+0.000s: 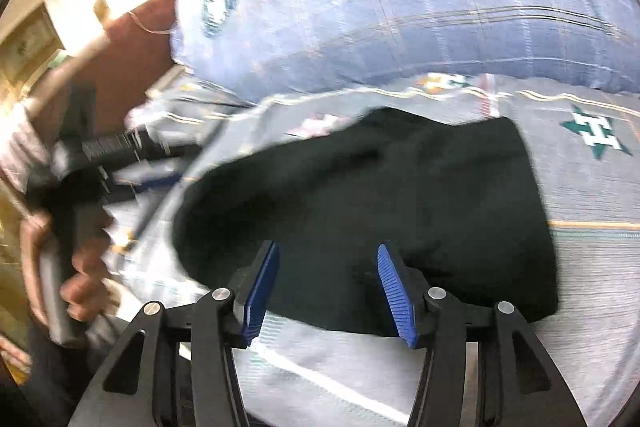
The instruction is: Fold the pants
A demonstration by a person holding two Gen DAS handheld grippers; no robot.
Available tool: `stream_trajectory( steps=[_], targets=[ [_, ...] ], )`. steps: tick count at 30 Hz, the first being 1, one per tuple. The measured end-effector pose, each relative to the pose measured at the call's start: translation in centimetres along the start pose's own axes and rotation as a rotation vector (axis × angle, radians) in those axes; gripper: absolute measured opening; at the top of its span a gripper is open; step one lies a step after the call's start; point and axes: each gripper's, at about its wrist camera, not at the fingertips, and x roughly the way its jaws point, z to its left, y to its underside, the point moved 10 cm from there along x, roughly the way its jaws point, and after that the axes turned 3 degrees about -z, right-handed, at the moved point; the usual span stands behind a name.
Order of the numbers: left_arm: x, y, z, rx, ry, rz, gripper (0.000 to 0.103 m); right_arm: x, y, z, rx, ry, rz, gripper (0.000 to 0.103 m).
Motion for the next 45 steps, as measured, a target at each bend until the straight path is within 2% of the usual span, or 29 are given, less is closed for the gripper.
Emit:
stream_trajectory(
  steps=[1, 5, 9, 10, 12, 14, 15, 17, 21, 27, 31, 33, 35, 38, 39, 40, 45],
  targets=[
    [-0.1, 0.5, 1.1, -0.041, 0.011, 0.009, 0.066, 0.4, -0.2, 1.1, -0.002, -0.028, 0.013, 0.063],
    [0.1, 3.3, 4.5, -0.196, 0.037, 0.065, 0.065, 3.5, -0.6, 6.1, -0.033, -0.081, 0.111, 0.064],
    [0.5, 5.0, 5.4, -0.253, 0.057, 0.095, 0.065, 7.2, 0.1, 8.5, -0.05, -0.105, 0.168, 0.056],
    [0.6, 5.2, 5.6, -0.26, 0.063, 0.094, 0.065, 8.3, 0.7, 8.6, -0.054, -0.104, 0.187, 0.051],
    [0.8, 5.6, 6.1, -0.269, 0.04, 0.088, 0.062, 9.8, 2.1, 8.5, -0.046, -0.128, 0.217, 0.05],
    [1.5, 5.9, 6.4, -0.308, 0.069, 0.111, 0.056, 11.2, 3.2, 8.5, -0.038, -0.13, 0.243, 0.05],
    [1.9, 6.2, 6.3, -0.346, 0.11, 0.129, 0.054, 11.7, 3.4, 8.5, -0.044, -0.126, 0.254, 0.05],
    [2.0, 6.3, 6.0, -0.372, 0.143, 0.148, 0.053, 12.1, 3.3, 8.5, -0.066, -0.108, 0.246, 0.05],
    [3.0, 7.1, 4.7, -0.368, 0.147, 0.193, 0.053, 13.1, 3.5, 7.7, -0.049, -0.101, 0.252, 0.049],
    [2.8, 6.5, 5.1, -0.436, 0.134, 0.143, 0.053, 12.8, 3.7, 7.6, -0.063, -0.095, 0.251, 0.049],
    [2.8, 6.4, 4.8, -0.414, 0.09, 0.123, 0.052, 12.8, 3.9, 7.9, -0.103, -0.082, 0.245, 0.05],
    [2.9, 5.9, 5.1, -0.416, 0.064, 0.107, 0.043, 12.8, 4.0, 8.0, -0.116, -0.075, 0.246, 0.05],
    [3.1, 5.6, 5.8, -0.435, 0.049, 0.098, 0.039, 12.8, 4.1, 8.0, -0.138, -0.065, 0.248, 0.048],
    [2.7, 5.3, 5.5, -0.37, -0.004, 0.091, 0.016, 12.6, 4.2, 8.1, -0.155, -0.075, 0.255, 0.028],
    [2.3, 5.1, 5.2, -0.347, -0.007, 0.077, 0.014, 12.4, 4.0, 8.2, -0.14, -0.103, 0.244, 0.017],
    [2.0, 4.9, 4.9, -0.331, -0.005, 0.062, 0.013, 12.2, 3.7, 8.3, -0.121, -0.128, 0.235, 0.013],
    [0.6, 3.8, 3.4, -0.228, -0.028, -0.008, 0.012, 12.9, 4.1, 7.5, -0.103, -0.106, 0.27, 0.013]
  ],
)
